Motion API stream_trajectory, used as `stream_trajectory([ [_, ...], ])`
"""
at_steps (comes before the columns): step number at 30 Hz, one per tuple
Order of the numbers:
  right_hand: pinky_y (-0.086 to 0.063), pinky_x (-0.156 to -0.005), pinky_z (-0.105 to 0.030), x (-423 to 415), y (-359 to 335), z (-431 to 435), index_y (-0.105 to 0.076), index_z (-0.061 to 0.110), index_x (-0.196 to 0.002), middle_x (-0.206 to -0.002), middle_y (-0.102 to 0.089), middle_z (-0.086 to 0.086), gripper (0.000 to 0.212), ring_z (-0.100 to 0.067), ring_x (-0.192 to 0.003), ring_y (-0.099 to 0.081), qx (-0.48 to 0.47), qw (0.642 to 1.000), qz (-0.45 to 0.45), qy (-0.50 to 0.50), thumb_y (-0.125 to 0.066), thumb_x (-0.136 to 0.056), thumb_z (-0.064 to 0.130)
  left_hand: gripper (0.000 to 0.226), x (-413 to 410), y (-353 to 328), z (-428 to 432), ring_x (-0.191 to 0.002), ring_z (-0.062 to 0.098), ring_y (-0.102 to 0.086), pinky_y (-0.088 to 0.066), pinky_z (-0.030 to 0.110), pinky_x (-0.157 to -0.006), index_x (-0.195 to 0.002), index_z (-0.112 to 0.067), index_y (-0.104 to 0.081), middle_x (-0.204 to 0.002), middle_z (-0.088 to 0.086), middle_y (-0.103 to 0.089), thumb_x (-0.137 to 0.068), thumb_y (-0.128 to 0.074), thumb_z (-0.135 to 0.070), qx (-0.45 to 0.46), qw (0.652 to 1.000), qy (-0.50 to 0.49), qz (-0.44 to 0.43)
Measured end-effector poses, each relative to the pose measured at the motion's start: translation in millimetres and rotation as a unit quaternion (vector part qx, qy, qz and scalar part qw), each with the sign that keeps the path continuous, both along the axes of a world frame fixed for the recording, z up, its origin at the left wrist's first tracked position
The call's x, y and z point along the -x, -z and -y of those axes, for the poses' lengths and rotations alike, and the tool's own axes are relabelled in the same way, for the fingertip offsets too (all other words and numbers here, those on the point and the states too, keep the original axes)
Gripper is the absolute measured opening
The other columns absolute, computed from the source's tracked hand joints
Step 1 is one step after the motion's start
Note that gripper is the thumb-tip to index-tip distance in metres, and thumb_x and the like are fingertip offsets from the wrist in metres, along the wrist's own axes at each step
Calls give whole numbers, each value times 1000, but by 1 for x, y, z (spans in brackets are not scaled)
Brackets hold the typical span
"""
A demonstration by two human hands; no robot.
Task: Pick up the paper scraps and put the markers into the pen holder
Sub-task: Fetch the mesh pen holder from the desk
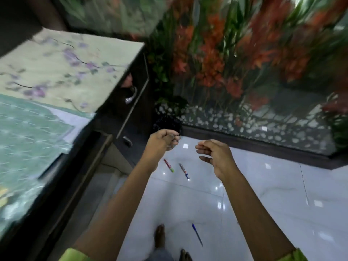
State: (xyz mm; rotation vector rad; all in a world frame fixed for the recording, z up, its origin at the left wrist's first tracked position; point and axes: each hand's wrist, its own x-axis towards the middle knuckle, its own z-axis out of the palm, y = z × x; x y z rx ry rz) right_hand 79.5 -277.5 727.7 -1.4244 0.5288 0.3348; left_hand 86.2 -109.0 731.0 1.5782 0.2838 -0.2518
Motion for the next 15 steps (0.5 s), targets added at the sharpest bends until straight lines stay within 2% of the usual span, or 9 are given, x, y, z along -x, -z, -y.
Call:
stream_trajectory([
  [2, -49, -60, -23, 1, -32, -20, -64, 8, -83, -78, -66, -6, 13, -14, -69, -60, -2, 1000, 17, -22, -53, -90, 12, 15, 7, -33, -18, -70, 11, -59, -47, 9, -50, -91, -9, -61, -84, 3, -66, -95, -46, -11, -6, 1000, -8, 14],
  [8, -48, -56, -19, -4, -109, -117, -62, 11, -76, -76, -65, -5, 19, -11, -64, -59, -17, 994, 66, -84, -50, -92, 12, 20, 25, -108, -115, -72, 13, -59, -43, 22, -65, -83, -17, -60, -83, 1, -66, -96, -45, -11, -9, 996, -68, 63],
  [15, -46, -52, -20, -16, -151, -270, -60, 10, -74, -71, -63, -6, 17, -13, -60, -56, -17, 981, 94, -167, -53, -90, 11, 16, 53, -158, -262, -77, 18, -62, -45, 26, -68, -82, -15, -62, -83, 3, -68, -91, -50, -11, -13, 978, -187, 89],
])
